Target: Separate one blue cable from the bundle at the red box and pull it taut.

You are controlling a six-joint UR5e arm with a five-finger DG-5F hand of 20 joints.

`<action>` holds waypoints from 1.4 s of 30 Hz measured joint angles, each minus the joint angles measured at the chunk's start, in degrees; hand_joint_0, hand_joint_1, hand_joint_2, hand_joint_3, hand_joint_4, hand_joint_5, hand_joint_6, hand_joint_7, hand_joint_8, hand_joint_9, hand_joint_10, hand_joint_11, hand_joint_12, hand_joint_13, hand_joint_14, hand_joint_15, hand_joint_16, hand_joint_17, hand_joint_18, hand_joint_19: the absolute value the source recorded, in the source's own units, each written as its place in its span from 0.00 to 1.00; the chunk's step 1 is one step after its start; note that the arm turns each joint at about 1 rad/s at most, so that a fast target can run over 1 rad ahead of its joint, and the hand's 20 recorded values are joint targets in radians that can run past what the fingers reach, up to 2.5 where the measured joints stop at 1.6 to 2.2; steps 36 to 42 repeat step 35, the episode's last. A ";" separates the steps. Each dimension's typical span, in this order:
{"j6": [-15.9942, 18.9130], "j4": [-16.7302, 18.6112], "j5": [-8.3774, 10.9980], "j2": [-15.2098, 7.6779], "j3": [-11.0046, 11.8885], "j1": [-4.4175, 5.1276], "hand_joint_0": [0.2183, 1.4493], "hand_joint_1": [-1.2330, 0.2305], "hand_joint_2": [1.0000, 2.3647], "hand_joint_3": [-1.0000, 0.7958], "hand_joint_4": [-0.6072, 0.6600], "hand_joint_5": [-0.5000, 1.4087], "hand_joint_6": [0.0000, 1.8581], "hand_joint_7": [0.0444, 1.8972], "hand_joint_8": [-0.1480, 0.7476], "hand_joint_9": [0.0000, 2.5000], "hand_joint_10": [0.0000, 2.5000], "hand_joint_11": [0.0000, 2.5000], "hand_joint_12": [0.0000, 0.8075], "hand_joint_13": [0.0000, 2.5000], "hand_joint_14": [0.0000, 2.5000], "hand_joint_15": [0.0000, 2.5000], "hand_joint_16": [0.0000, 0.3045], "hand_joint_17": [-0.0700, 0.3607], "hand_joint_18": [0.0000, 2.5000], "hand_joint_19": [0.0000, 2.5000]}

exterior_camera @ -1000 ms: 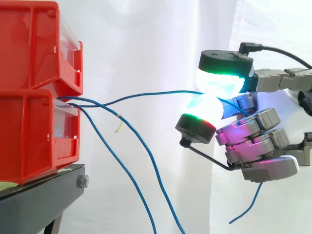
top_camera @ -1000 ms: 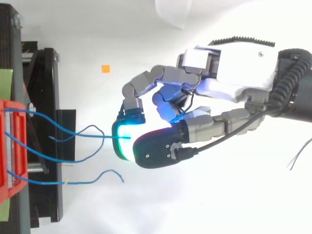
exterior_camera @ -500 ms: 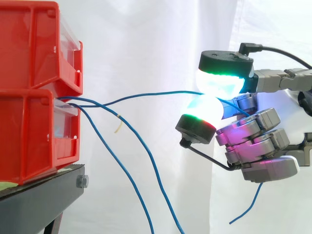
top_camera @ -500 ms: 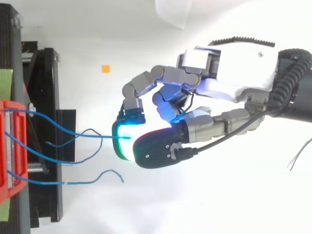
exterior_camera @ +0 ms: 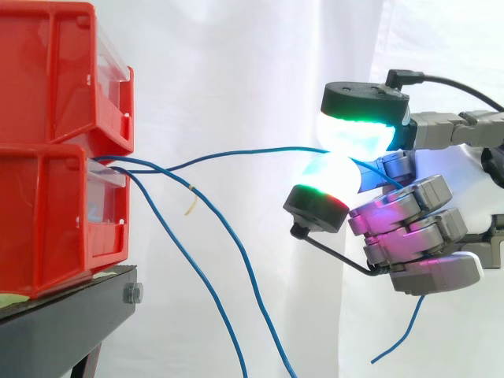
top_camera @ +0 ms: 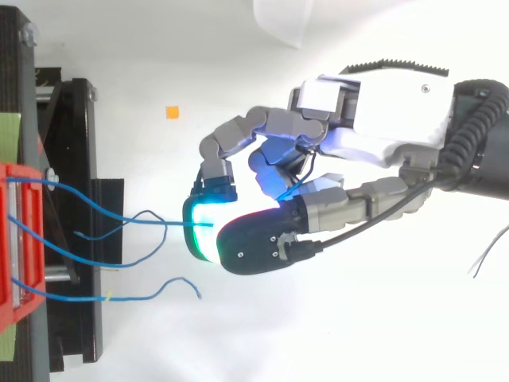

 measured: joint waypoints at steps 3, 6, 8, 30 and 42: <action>0.01 0.00 0.00 -0.01 0.00 0.00 0.32 0.32 0.02 0.61 0.54 0.18 0.47 0.63 0.55 0.28 0.67 0.58 0.47 0.33 0.86 0.60 0.16 0.42 0.51 0.49; -0.01 0.00 0.00 -0.01 0.01 0.00 0.32 0.32 0.02 0.61 0.53 0.18 0.47 0.63 0.54 0.28 0.67 0.57 0.47 0.33 0.86 0.60 0.16 0.42 0.51 0.49; -0.02 0.00 0.00 0.00 0.02 0.00 0.32 0.32 0.02 0.61 0.53 0.18 0.47 0.63 0.54 0.28 0.66 0.58 0.47 0.33 0.85 0.60 0.16 0.42 0.51 0.49; -0.02 0.00 0.01 0.01 0.01 0.00 0.32 0.32 0.02 0.62 0.53 0.18 0.47 0.63 0.54 0.28 0.66 0.58 0.47 0.33 0.85 0.60 0.16 0.42 0.51 0.49; -0.01 0.00 0.01 0.00 0.01 0.00 0.32 0.32 0.02 0.62 0.53 0.18 0.47 0.63 0.55 0.28 0.66 0.58 0.47 0.33 0.85 0.60 0.16 0.42 0.51 0.49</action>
